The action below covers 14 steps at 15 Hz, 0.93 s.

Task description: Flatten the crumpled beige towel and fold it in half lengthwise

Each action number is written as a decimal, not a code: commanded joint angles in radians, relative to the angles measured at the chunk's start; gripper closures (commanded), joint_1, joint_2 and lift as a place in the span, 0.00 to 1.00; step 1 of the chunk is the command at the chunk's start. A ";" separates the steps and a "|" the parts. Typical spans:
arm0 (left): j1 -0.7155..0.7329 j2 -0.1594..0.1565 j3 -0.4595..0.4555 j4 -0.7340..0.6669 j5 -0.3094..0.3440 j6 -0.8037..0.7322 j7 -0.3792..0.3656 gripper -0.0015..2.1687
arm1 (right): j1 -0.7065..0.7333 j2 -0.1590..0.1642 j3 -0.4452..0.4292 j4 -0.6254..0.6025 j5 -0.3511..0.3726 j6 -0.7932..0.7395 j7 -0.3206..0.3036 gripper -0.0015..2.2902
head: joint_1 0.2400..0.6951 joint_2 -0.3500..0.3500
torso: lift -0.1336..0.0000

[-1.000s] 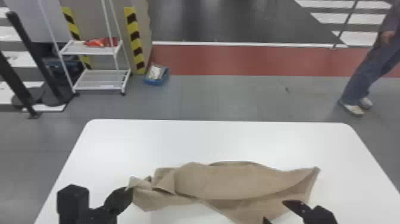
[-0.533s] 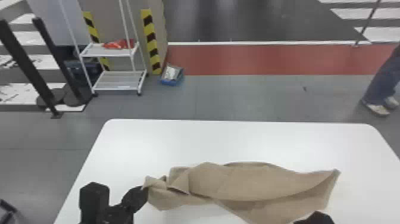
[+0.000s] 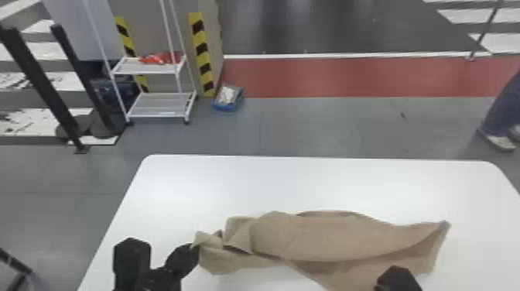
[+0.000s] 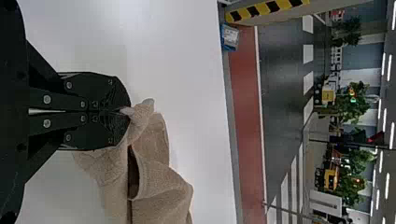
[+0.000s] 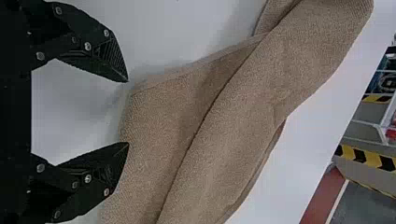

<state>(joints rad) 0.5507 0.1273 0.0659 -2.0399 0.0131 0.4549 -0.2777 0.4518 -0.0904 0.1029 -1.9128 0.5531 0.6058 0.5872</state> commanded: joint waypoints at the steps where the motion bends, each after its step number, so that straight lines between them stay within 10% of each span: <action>1: 0.000 0.000 0.000 0.004 -0.001 -0.005 0.000 0.65 | -0.030 0.001 0.018 0.031 0.008 0.016 -0.001 0.21 | 1.00 0.61 | 1.00; 4: 0.000 0.000 0.000 0.009 -0.005 -0.005 0.000 0.65 | -0.051 0.003 0.029 0.047 0.024 0.032 -0.006 0.21 | 1.00 0.63 | 1.00; 9: 0.008 0.000 0.006 -0.011 -0.005 -0.005 -0.002 0.65 | -0.036 0.000 -0.029 0.017 0.010 0.010 0.006 0.85 | 1.00 0.61 | 1.00; 14: 0.066 -0.002 0.032 -0.148 0.007 -0.001 -0.002 0.65 | 0.014 0.015 -0.311 -0.200 -0.239 0.004 0.141 0.85 | 1.00 0.53 | 1.00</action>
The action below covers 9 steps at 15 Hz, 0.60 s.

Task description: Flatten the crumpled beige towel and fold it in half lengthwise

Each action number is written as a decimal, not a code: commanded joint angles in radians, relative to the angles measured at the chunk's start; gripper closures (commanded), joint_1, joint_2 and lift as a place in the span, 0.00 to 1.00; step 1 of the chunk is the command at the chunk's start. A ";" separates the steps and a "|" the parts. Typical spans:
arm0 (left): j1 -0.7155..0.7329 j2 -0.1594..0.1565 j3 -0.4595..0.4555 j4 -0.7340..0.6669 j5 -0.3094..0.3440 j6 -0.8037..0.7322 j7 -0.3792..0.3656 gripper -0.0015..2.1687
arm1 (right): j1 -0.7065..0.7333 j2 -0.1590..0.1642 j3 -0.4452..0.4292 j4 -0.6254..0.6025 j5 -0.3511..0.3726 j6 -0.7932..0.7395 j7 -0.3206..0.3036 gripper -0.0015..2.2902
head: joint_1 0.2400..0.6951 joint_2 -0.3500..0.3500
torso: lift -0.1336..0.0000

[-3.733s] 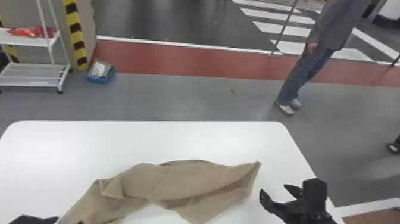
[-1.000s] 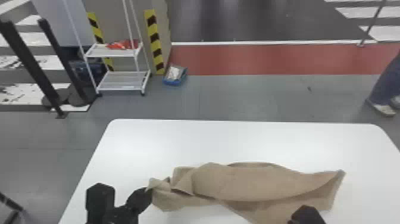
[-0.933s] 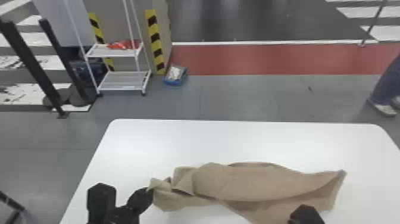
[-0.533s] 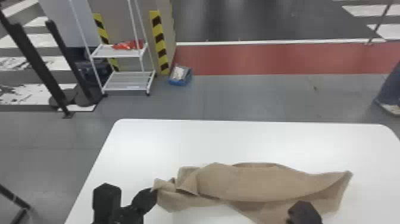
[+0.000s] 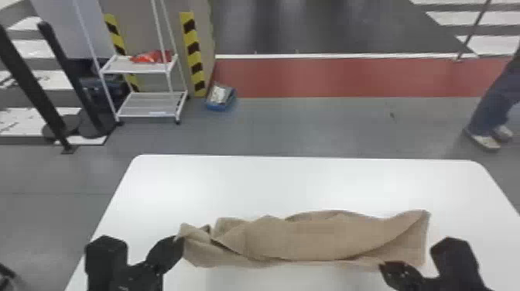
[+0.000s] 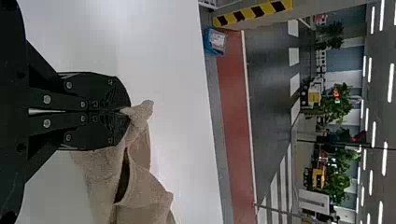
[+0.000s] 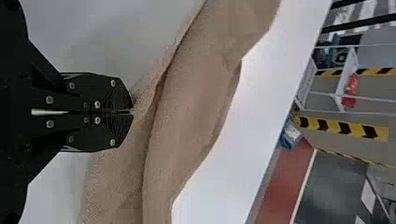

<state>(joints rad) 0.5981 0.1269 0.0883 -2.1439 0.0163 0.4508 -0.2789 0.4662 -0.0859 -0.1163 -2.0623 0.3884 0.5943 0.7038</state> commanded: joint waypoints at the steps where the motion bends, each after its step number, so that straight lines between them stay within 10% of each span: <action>1: 0.026 -0.001 0.011 -0.073 0.005 0.006 0.000 0.65 | -0.018 0.023 -0.171 -0.074 -0.128 0.043 0.057 0.85 | 1.00 0.51 | 1.00; 9: 0.023 -0.003 0.054 -0.202 0.025 0.085 -0.008 0.65 | -0.241 0.040 -0.582 -0.114 -0.278 0.332 0.181 0.85 | 1.00 0.16 | 1.00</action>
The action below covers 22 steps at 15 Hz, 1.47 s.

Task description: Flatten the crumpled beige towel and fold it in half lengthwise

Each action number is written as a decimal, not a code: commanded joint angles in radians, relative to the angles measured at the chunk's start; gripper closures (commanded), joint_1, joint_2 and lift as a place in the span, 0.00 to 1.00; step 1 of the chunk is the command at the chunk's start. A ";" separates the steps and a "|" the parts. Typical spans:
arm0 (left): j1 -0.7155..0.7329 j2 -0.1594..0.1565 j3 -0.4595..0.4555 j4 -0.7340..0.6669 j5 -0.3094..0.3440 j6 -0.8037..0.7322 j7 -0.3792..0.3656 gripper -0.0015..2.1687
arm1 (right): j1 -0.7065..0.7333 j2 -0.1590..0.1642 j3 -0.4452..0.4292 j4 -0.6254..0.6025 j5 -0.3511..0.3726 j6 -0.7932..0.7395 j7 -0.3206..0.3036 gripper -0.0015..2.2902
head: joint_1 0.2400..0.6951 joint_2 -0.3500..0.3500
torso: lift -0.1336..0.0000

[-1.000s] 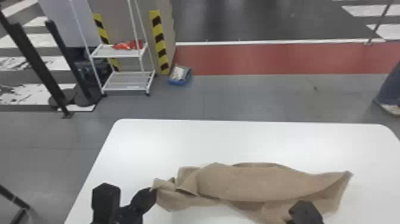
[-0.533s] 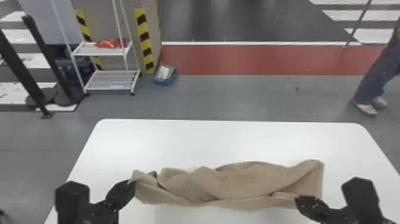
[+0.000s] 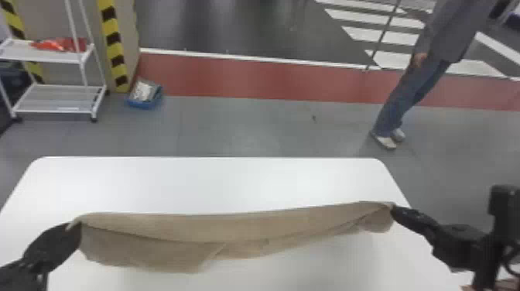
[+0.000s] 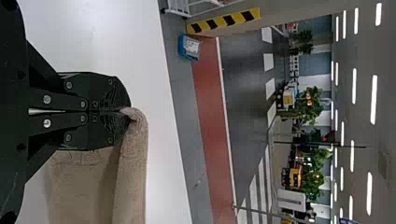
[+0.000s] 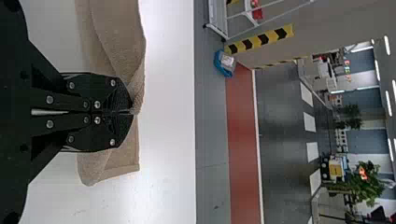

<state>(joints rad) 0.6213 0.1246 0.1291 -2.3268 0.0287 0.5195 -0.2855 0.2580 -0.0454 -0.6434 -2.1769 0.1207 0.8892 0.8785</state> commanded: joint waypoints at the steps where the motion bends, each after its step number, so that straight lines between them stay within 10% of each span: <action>1: 0.000 0.000 0.020 -0.036 0.022 0.023 -0.009 0.65 | -0.052 -0.007 -0.108 -0.004 -0.042 0.080 0.016 0.85 | 1.00 0.14 | 1.00; 8: -0.015 -0.002 -0.016 -0.039 -0.001 0.075 -0.015 0.65 | -0.083 -0.034 -0.058 0.091 0.017 0.098 0.068 0.79 | 1.00 0.05 | 1.00; 15: -0.111 -0.003 -0.166 0.141 -0.116 0.090 -0.001 0.65 | -0.215 -0.034 0.217 0.474 0.277 -0.114 -0.171 0.78 | 1.00 0.07 | 1.00; 19: -0.123 -0.002 -0.178 0.165 -0.118 0.087 0.005 0.65 | -0.226 -0.036 0.238 0.569 0.356 -0.209 -0.403 0.09 | 1.00 0.04 | 1.00; 22: -0.127 -0.003 -0.172 0.165 -0.118 0.087 0.005 0.65 | -0.143 -0.037 0.217 0.477 0.324 -0.233 -0.405 0.04 | 1.00 0.00 | 1.00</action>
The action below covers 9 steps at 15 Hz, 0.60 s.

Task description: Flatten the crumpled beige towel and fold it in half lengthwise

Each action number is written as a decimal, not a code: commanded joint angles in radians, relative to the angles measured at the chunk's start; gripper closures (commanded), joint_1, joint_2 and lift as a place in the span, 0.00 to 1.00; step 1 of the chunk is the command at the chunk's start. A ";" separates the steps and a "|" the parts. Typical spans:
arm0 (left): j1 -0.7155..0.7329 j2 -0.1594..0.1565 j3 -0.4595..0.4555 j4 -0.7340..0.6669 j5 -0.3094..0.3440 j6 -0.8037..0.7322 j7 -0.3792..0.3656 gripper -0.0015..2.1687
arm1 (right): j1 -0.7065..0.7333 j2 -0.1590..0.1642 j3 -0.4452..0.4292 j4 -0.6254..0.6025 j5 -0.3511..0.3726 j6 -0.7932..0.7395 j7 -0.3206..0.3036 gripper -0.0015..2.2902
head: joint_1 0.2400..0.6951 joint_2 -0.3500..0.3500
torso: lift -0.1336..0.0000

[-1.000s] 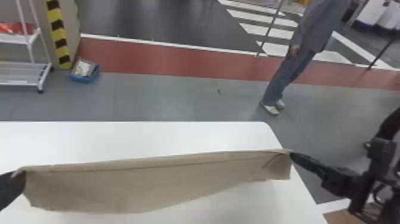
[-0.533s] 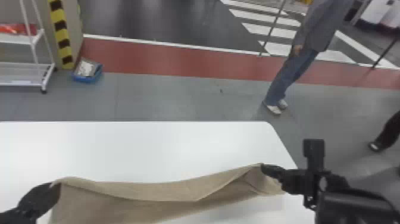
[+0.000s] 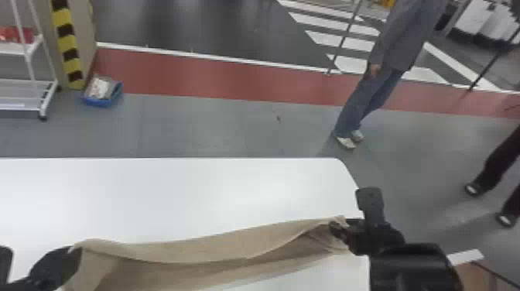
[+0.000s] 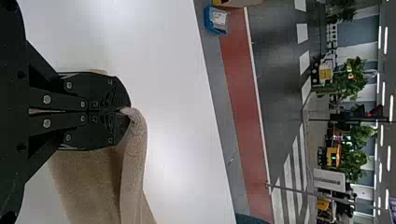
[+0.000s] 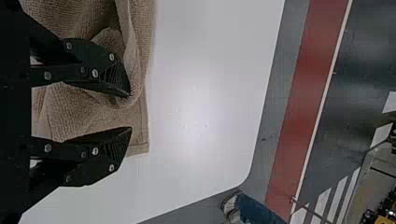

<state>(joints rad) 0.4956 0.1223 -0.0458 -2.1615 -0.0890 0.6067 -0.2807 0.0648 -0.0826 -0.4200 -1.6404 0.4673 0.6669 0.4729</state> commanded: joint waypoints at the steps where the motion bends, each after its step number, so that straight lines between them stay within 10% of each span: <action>1: -0.003 -0.001 0.004 0.002 0.000 -0.003 0.000 0.65 | 0.087 0.000 -0.005 -0.108 -0.045 -0.011 0.001 0.04 | 1.00 0.00 | 1.00; 5: -0.014 -0.001 0.001 0.020 0.002 -0.006 -0.002 0.65 | 0.164 0.007 -0.005 -0.219 -0.047 -0.008 -0.059 0.04 | 1.00 0.00 | 1.00; 9: -0.026 -0.001 0.001 0.040 0.003 -0.012 0.000 0.65 | 0.224 0.009 0.027 -0.276 -0.114 0.038 0.039 0.23 | 1.00 0.00 | 1.00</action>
<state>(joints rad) 0.4743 0.1211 -0.0434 -2.1281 -0.0868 0.5955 -0.2818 0.2835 -0.0741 -0.4132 -1.9253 0.3580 0.6937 0.5101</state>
